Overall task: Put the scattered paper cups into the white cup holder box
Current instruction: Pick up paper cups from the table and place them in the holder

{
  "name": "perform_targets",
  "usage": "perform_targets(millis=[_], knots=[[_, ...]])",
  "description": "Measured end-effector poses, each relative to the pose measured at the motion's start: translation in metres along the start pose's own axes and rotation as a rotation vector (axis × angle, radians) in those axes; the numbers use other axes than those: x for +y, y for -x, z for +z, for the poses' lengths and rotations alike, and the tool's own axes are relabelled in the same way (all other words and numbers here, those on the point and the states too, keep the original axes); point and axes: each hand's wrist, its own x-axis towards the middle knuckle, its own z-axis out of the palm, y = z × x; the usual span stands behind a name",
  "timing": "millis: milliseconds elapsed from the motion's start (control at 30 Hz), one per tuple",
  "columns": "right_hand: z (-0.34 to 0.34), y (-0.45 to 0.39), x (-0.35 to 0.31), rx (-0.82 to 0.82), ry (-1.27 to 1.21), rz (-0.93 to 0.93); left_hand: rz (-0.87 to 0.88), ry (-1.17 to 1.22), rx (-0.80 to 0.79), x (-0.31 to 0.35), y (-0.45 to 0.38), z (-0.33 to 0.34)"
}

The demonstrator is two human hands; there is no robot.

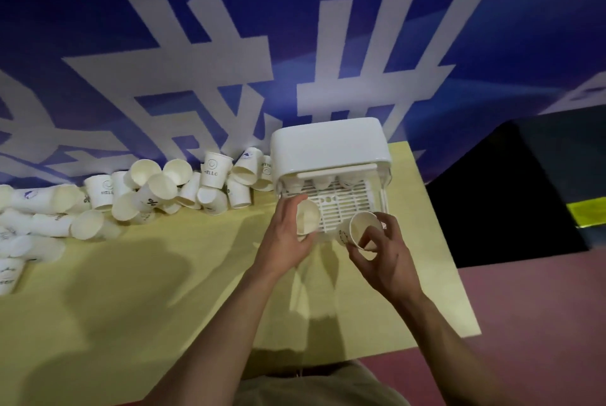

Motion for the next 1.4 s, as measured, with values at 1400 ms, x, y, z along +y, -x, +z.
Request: perform_targets(millis=[1400], knots=[[0.052, -0.089, -0.025, -0.291, 0.168, -0.246, -0.282, -0.035, 0.099, -0.048, 0.055, -0.005]])
